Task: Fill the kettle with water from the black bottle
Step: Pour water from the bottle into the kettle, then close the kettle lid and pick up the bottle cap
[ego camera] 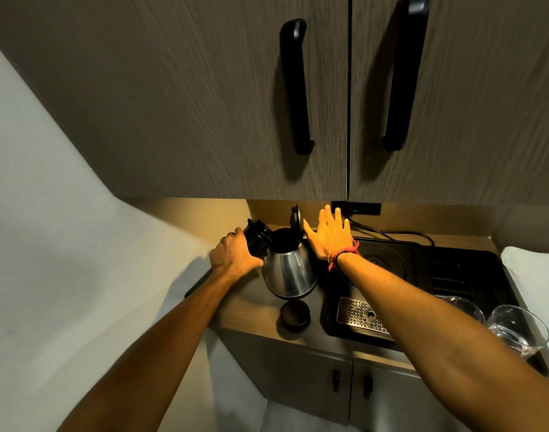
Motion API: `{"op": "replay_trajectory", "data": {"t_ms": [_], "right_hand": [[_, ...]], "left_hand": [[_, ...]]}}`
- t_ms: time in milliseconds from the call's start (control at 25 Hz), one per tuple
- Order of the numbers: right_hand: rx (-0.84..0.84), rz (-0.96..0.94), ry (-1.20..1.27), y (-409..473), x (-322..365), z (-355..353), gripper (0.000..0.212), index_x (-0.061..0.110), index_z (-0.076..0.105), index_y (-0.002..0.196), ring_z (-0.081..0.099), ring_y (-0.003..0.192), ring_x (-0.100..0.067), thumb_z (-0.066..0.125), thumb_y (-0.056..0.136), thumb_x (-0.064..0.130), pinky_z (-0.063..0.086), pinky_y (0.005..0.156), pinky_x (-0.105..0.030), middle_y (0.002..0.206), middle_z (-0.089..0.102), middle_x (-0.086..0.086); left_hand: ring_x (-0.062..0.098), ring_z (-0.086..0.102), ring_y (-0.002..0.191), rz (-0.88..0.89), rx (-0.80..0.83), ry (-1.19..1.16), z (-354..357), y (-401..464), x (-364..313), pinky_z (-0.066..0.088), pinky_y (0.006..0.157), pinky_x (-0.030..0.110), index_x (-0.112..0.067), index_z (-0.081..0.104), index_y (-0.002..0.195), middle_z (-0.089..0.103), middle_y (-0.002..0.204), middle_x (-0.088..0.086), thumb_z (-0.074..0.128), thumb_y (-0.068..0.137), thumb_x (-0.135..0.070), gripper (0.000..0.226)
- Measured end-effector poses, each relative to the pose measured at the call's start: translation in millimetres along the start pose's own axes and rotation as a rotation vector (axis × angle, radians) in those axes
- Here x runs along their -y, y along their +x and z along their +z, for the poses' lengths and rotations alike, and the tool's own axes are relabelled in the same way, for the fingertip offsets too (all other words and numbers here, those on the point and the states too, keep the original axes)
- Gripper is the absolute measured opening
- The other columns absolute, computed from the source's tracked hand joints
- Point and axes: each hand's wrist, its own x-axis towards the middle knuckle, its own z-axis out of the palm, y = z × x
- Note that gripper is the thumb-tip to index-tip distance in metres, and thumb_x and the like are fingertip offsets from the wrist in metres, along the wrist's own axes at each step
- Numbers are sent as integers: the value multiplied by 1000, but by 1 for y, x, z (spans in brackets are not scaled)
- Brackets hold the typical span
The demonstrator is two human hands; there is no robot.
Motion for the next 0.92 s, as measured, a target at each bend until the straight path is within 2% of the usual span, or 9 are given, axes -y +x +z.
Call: {"op": "replay_trajectory", "data": {"t_ms": [200,360,440,520,640,720,800,880,920], "right_hand": [[3,-18,4,-1,-1,2,88,10,14,154,0,152,-30,13,89,69,8,123,-52,165,4,-9],[25,-31,-15,3,-1,-1,81,11,14,154,-1,152,-31,16,92,63,8,123,-52,165,2,-9],[67,-87,-113,4,0,0,72,12,15,154,-1,151,-35,22,96,54,11,122,-55,164,1,-11],[100,-164,-250,6,0,1,64,15,17,153,-1,150,-41,32,97,41,15,120,-59,164,2,-14],[133,-248,-335,7,6,2,64,19,14,153,2,148,-46,41,96,30,18,117,-63,163,4,-16],[164,-272,-285,7,15,5,61,25,15,153,4,149,-45,36,97,36,16,116,-65,163,12,-14],[179,-255,-236,7,27,11,57,27,30,149,6,150,-40,29,96,49,13,116,-65,161,20,-11],[158,-179,-185,6,37,17,72,20,48,139,8,151,-33,21,91,66,9,118,-62,161,24,-7],[140,-160,-181,5,39,20,79,17,49,138,8,152,-31,19,88,71,7,118,-61,161,22,-6]], "left_hand": [[22,60,86,-82,-45,-261,16,-6,4,53,69,35,-17,52,117,66,104,6,82,59,-60,78],[24,66,93,-167,-127,-615,40,-19,16,55,74,36,-23,57,120,69,104,1,84,53,-55,79],[24,67,96,-209,-199,-757,51,-26,25,56,79,36,-25,57,121,71,106,1,87,54,-49,77],[18,65,98,-206,-270,-833,59,-30,33,53,82,34,-25,58,123,71,109,1,90,56,-42,76],[12,62,100,-189,-325,-916,64,-32,45,51,85,30,-24,58,125,71,113,-1,93,57,-38,79],[18,65,105,-193,-306,-964,65,-32,53,54,89,34,-22,58,128,70,115,0,94,57,-38,82],[22,65,109,-185,-269,-988,66,-33,60,54,94,39,-20,56,130,69,117,1,94,57,-38,85],[22,63,112,-170,-241,-1017,62,-36,60,53,96,42,-20,53,132,67,121,1,94,57,-42,88],[22,61,114,-169,-254,-1029,57,-38,59,53,97,44,-20,50,134,64,124,2,92,57,-47,91]]}}
